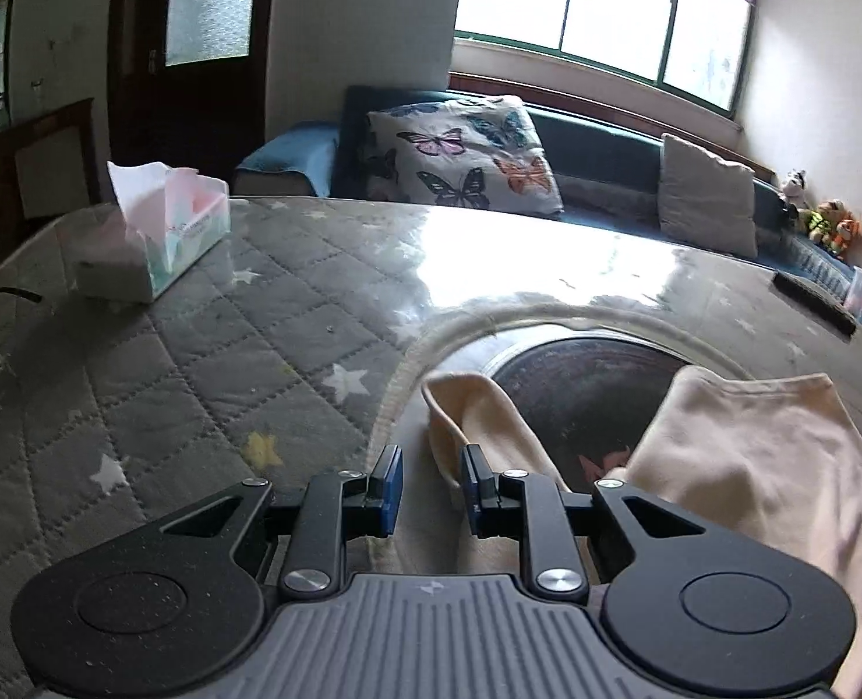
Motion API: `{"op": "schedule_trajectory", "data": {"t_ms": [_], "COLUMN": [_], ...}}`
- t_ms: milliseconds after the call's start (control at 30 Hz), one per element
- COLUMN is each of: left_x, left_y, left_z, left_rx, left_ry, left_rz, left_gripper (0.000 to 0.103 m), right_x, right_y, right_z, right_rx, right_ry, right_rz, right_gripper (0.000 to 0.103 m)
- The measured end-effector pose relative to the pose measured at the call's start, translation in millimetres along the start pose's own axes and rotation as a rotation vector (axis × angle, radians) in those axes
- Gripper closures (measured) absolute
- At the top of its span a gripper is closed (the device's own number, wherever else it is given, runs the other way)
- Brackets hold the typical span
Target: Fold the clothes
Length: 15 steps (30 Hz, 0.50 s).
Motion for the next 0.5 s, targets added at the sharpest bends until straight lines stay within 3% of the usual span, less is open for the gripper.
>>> {"op": "schedule_trajectory", "data": {"t_ms": [167, 267, 500], "left_x": [0.4, 2.2, -9.2], "left_y": [-3.1, -8.2, -5.3], "left_z": [3.8, 0.0, 1.8], "left_rx": [-0.004, -0.017, -0.002], "left_ry": [-0.052, -0.023, 0.001], "left_rz": [0.033, 0.011, 0.079], "left_gripper": [0.077, 0.077, 0.078], "right_x": [0.2, 0.7, 1.2], "right_y": [-0.6, -0.8, -1.6], "right_z": [0.4, 0.2, 0.7], "right_rx": [0.002, 0.001, 0.003], "right_ry": [0.0, 0.0, -0.003], "right_rz": [-0.003, -0.002, -0.003], "right_gripper": [0.039, 0.039, 0.038]}}
Point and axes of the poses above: each gripper's, at about its wrist camera, not at the fingertips, and z roughly against the way its jaws point, x to its right, y to its top, the point moved 5 cm from there along -z, roughly the way its jaws point, and after that the axes turned 10 degrees about y, right-handed, at the moved point
